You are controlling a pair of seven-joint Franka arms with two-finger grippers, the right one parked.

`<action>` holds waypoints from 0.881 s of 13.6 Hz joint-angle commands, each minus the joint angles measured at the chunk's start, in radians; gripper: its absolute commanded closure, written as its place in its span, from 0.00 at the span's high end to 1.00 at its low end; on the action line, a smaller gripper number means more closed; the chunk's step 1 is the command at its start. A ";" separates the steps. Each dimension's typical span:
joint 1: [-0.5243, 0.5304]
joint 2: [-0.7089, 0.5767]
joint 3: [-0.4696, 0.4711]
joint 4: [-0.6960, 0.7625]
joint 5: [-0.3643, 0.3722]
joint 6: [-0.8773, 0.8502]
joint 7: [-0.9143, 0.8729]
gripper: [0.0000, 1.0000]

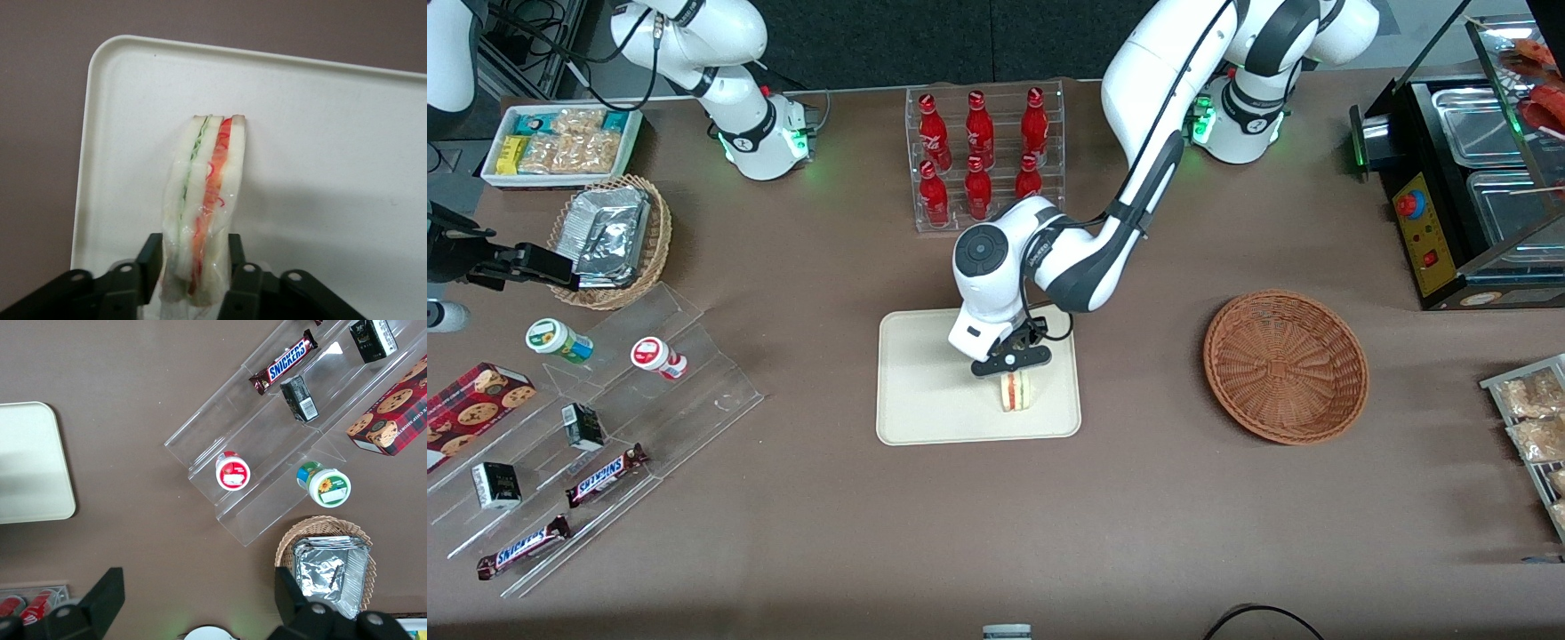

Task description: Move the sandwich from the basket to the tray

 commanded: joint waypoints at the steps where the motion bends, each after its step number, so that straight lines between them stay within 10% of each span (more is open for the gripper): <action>1: -0.003 -0.030 0.009 0.025 -0.004 -0.017 -0.026 0.99; 12: 0.242 -0.452 0.012 0.017 -0.036 -0.492 0.035 0.99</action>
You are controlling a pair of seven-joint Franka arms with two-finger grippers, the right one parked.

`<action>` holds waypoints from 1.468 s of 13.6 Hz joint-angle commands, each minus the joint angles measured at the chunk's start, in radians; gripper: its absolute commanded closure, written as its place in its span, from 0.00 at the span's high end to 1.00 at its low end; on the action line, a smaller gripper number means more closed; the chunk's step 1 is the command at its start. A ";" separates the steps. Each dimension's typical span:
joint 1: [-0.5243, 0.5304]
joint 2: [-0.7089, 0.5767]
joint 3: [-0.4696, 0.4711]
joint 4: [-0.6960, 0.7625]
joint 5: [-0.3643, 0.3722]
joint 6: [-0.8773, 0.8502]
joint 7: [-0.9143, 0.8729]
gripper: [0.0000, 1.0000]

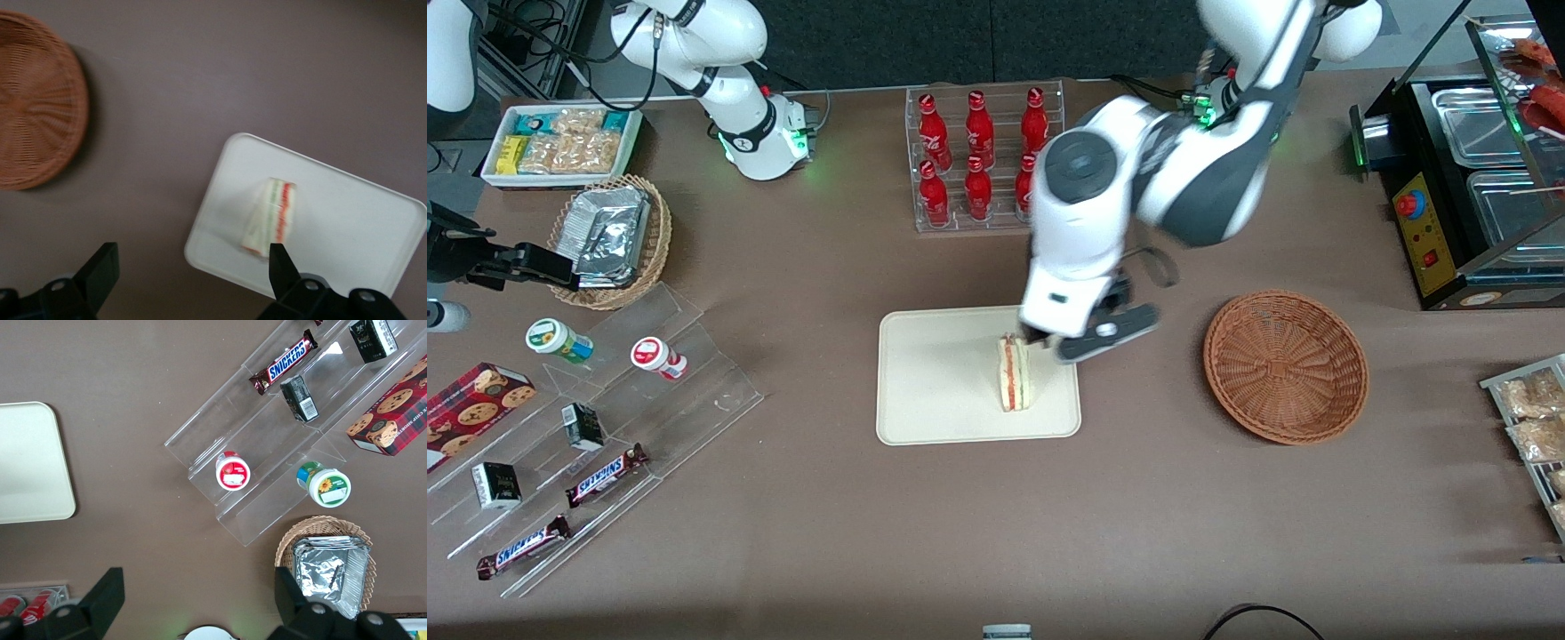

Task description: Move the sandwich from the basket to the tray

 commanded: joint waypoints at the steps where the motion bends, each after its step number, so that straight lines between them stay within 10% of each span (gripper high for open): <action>1: 0.106 -0.131 -0.009 -0.042 -0.017 -0.120 0.096 0.99; 12: 0.531 -0.467 -0.007 -0.261 -0.078 -0.282 0.884 0.99; 20: 0.608 -0.515 -0.016 -0.309 -0.047 -0.282 1.025 0.99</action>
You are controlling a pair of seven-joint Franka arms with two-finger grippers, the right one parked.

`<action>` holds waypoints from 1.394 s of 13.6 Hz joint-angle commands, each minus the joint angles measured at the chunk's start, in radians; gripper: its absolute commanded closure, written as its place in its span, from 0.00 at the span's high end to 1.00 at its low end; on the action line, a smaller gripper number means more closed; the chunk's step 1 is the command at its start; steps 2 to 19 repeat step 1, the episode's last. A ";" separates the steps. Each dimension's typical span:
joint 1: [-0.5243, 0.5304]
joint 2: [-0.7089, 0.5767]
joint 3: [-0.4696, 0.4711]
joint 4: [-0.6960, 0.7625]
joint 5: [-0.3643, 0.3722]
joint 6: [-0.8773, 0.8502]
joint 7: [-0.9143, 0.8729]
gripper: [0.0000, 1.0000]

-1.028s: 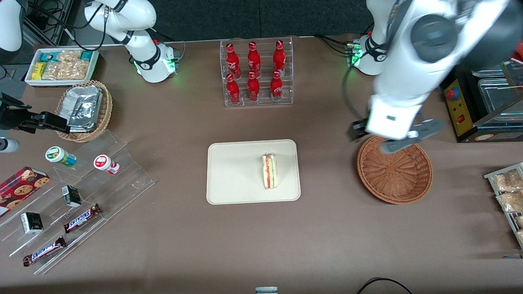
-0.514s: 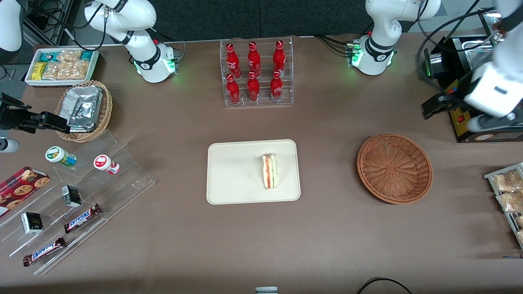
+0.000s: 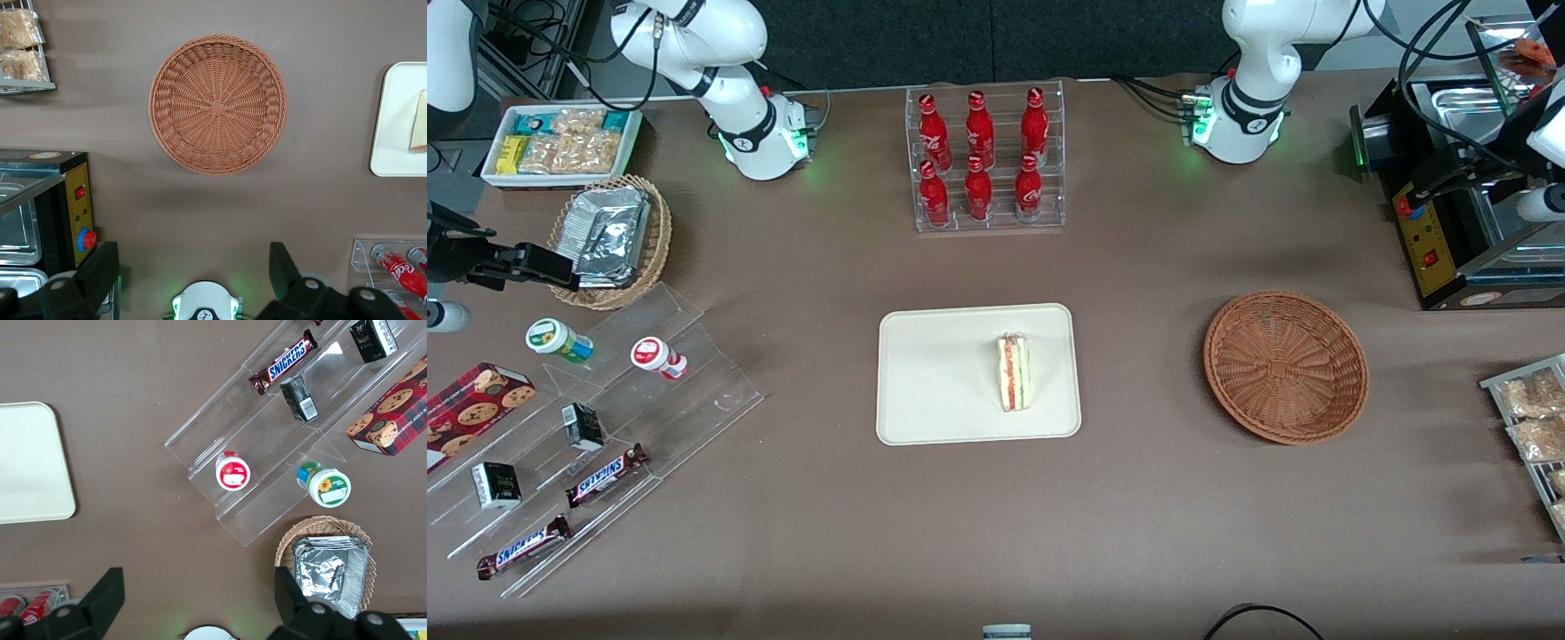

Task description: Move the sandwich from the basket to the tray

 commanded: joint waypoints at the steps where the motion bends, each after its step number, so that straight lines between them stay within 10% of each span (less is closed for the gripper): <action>1: 0.008 0.027 -0.040 0.027 0.018 0.003 0.009 0.99; 19: 0.008 0.027 -0.040 0.027 0.018 0.003 0.009 0.99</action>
